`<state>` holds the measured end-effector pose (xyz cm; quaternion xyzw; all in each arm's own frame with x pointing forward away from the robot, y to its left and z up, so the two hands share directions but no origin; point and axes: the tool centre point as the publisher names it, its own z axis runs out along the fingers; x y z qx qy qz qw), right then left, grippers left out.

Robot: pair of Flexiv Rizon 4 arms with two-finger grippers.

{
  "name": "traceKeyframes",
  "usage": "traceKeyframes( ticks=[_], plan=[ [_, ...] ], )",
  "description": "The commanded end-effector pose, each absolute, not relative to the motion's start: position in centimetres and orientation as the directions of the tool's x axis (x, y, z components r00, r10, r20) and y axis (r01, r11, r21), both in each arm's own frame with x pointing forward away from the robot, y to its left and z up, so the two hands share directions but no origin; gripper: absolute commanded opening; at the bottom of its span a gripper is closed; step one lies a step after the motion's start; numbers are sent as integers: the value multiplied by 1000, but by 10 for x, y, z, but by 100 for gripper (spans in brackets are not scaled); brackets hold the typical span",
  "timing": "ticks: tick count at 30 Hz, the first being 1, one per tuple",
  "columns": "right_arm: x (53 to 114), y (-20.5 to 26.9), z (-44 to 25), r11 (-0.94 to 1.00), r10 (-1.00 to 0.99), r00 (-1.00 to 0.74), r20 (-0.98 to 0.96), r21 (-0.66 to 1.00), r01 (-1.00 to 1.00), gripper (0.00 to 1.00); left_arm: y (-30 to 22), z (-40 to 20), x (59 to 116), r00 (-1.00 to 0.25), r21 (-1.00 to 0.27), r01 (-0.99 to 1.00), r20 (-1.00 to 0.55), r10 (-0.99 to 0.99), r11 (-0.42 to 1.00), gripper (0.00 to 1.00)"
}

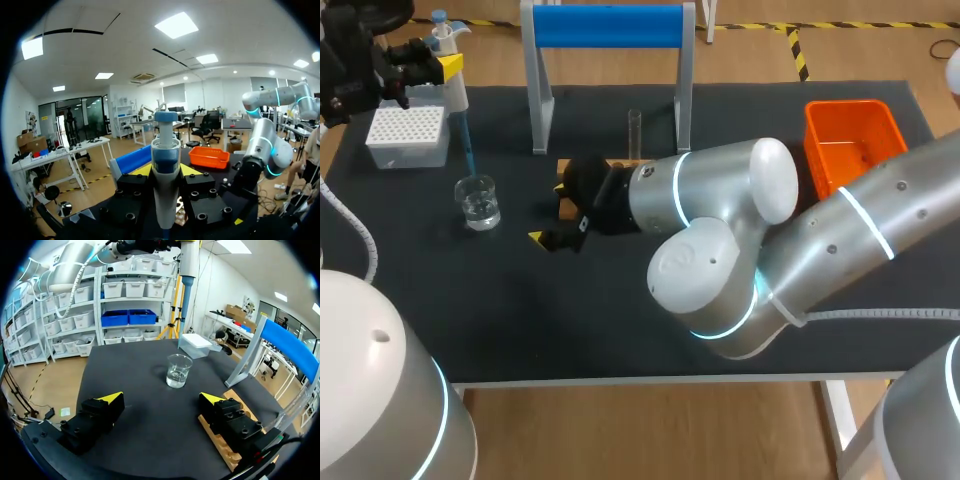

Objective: Invert the test tube, pick up the pipette, mount the tip to pipette, aspirate from beaker and dispense into the tube, eject the tip, return the pipette, and cap with the stopper.

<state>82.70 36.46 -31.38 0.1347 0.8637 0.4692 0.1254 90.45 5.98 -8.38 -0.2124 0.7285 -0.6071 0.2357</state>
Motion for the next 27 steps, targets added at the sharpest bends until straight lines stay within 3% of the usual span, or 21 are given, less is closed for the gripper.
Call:
traceKeyframes(
  ticks=[1,27],
  plan=[
    [826,364,-315,520,351,-932,-90,846,114,100,59,-85,905,-796,-985,-21,-87,-598,171,0],
    [826,364,-315,520,351,-932,-90,846,114,100,72,-130,926,-757,-989,-11,-87,-647,147,0]
  ],
)
